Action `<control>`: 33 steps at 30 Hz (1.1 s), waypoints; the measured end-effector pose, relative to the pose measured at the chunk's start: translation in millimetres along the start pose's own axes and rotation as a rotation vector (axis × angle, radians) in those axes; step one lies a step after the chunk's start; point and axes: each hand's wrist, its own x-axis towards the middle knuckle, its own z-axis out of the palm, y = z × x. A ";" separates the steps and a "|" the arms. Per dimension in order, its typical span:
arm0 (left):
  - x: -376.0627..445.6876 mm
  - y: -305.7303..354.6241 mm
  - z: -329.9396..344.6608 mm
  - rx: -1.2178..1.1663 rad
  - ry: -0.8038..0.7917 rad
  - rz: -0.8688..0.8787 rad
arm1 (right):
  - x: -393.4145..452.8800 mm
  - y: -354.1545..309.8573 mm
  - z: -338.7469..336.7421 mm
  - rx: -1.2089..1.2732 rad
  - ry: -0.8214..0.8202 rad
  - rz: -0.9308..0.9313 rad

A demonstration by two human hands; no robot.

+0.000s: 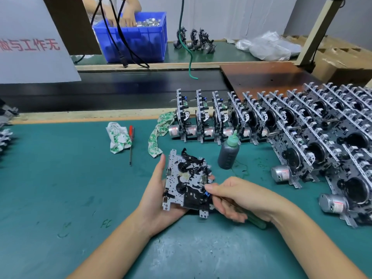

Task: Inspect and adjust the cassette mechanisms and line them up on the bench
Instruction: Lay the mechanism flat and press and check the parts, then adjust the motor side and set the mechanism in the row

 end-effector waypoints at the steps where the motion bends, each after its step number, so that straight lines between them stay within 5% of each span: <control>1: 1.0 -0.6 -0.9 -0.007 0.007 0.000 | -0.2 0.5 0.1 -0.004 0.002 0.000; 28: 6.0 -4.3 2.6 0.111 0.080 0.016 | 4.8 -1.5 -16.3 -0.110 -0.163 0.038; 33: 5.7 -3.8 -0.1 0.124 0.058 0.025 | 3.3 4.0 -8.7 -0.093 -0.048 -0.001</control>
